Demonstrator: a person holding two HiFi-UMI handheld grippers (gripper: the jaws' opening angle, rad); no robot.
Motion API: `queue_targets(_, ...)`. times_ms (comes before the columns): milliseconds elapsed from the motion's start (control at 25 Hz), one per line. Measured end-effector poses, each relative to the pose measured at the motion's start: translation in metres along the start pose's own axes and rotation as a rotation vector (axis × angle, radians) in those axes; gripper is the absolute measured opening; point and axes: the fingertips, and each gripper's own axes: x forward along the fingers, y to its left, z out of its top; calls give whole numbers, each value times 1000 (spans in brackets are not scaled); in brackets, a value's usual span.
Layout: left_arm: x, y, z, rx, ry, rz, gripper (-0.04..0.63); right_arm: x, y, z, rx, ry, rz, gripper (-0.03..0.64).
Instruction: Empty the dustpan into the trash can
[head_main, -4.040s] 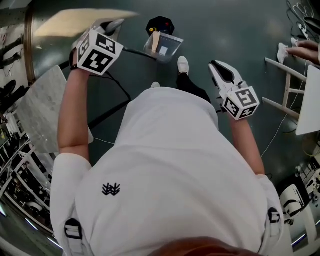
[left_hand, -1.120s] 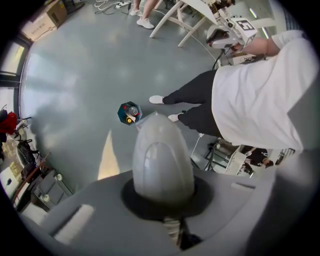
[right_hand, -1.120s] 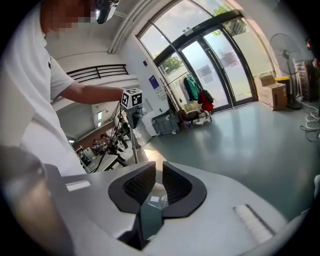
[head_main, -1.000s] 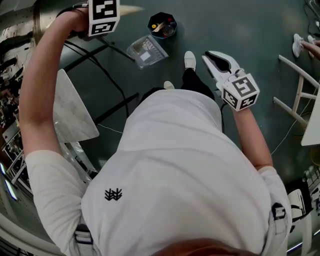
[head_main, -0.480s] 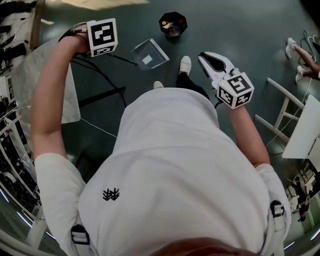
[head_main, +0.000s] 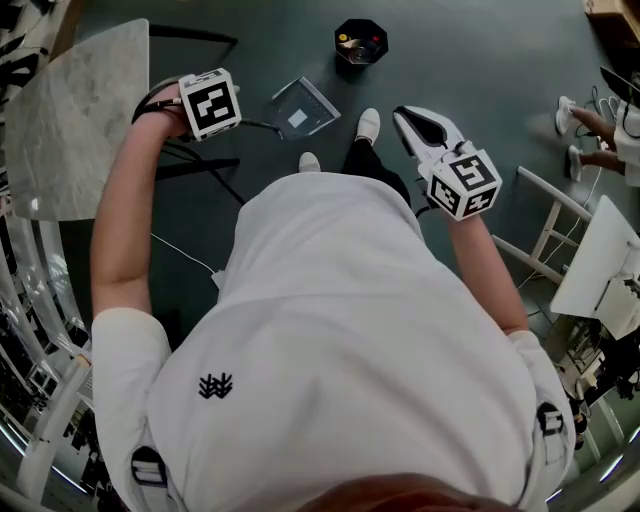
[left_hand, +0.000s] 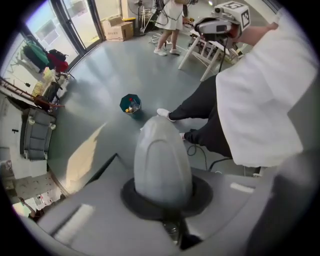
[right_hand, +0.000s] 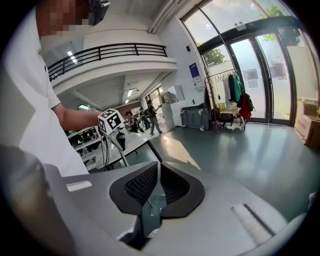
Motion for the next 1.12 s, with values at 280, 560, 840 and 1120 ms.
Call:
queue_targets(280, 13, -29, -24, -132, -162, 68, 57, 1, 45, -12, -25, 17, -5, 14)
queue_targets(560, 25, -56, -38, -232, -275, 89, 57, 4, 78, -6, -78, 11, -4, 11)
queue_targets(840, 38, -79, -38, -276, -357, 58, 57, 4, 84, -2, -96, 8, 0, 3)
queue_targets(1120, 40, -95, -47, -351, -388, 35, 57, 5, 88, 0, -109, 6, 4, 2)
